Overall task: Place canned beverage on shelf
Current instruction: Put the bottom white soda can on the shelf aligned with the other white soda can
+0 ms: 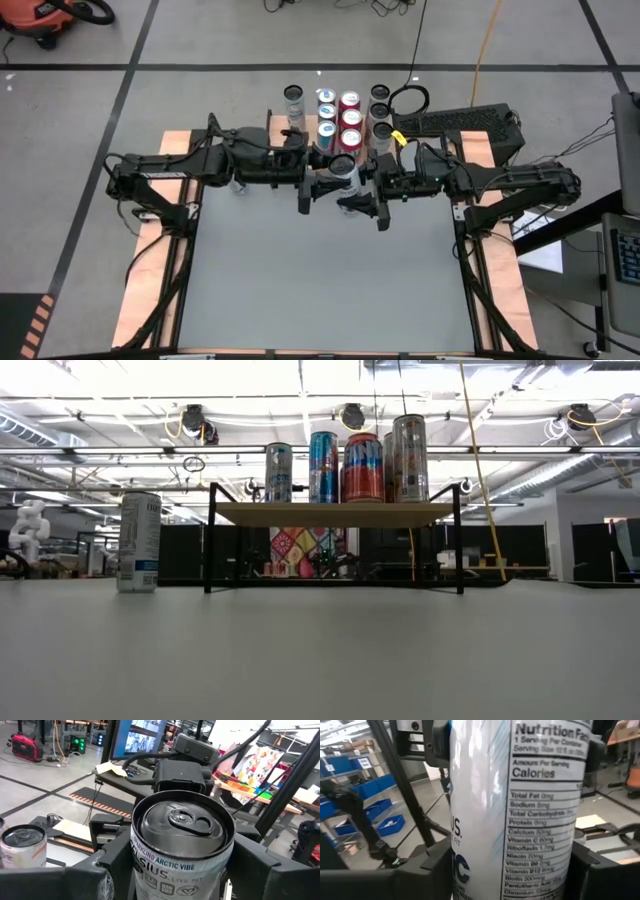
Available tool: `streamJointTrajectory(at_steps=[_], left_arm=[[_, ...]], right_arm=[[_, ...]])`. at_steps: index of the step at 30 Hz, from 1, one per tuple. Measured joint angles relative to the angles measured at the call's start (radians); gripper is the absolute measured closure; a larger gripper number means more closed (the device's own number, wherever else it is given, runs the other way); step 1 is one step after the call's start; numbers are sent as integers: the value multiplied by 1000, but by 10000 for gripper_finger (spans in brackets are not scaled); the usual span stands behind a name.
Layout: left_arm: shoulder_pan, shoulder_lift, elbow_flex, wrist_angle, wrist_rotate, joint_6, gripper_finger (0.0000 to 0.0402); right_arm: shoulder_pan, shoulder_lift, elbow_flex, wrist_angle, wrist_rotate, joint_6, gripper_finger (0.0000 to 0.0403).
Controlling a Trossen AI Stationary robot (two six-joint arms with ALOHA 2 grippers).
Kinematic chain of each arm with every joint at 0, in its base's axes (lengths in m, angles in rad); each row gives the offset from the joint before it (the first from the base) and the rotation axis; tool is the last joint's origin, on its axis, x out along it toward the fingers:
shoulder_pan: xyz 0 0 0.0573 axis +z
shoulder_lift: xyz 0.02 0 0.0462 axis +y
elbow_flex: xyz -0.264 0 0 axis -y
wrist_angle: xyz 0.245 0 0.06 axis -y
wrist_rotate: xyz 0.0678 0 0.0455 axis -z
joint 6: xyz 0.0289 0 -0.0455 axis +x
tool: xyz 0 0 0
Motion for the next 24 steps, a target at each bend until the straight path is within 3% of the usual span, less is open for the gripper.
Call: streamJointTrajectory(at_steps=[4, 15, 24], left_arm=[[0, -6, -2, 0, 31, 3, 156], [-1, -21, 0, 14, 78, 15, 157], [-2, -83, 4, 10, 113, 57, 157]], right_arm=[[0, -16, 0, -38, -23, 20, 163], [-6, -46, -1, -144, 18, 56, 41], [-7, -111, -6, -432, 60, 43, 28]])
